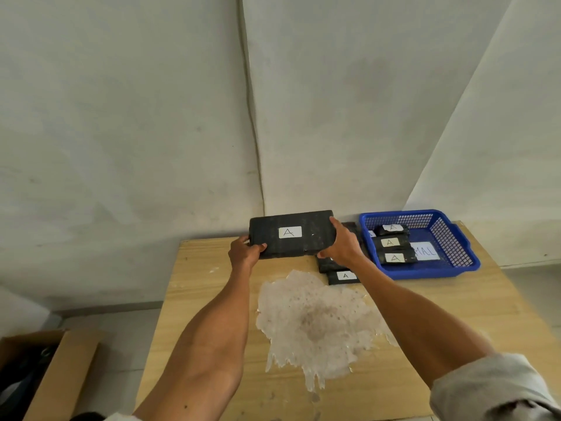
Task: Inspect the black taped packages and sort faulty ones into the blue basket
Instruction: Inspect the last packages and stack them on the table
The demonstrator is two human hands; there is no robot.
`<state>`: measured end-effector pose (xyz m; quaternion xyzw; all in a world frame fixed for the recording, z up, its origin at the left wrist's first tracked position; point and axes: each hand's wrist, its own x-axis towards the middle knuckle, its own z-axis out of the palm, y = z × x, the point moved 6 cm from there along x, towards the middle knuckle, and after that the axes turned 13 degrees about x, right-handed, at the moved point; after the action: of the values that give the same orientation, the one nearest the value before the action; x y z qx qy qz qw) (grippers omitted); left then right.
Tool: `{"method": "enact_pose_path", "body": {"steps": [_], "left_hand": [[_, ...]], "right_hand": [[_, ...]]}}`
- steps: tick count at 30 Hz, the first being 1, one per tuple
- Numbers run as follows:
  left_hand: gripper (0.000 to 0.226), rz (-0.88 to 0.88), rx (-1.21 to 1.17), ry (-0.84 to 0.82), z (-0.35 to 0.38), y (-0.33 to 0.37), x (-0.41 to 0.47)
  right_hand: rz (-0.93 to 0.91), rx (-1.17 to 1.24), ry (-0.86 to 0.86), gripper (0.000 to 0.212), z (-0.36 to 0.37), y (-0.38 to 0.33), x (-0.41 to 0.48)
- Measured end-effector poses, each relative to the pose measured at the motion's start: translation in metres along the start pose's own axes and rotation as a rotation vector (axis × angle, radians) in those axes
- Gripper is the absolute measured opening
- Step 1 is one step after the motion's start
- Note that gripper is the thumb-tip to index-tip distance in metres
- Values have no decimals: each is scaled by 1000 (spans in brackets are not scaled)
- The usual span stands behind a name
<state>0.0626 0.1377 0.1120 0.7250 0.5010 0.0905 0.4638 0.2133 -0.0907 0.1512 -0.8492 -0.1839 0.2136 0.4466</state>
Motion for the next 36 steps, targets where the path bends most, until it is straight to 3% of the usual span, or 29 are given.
{"method": "enact_pose_path", "body": {"steps": [7,22,29,31,36], "left_hand": [[63,9,110,-74,-6,-33,65],[49,-16,88,-136,58,-109,176],[59,-2,90,-159,85,-121,197],[61,-3,80,-161,92,-119,196],[68,2,94,-134,101,-116,196]], "right_hand": [[-4,-81,-23,89,65,13,38],[-3,-327,-103,62,152,91,148],[-191,-399,-3,17,160,104,163],[-199,-458,-49,18,167,106,165],[-210,-542,-97,48,177,118,162]]}}
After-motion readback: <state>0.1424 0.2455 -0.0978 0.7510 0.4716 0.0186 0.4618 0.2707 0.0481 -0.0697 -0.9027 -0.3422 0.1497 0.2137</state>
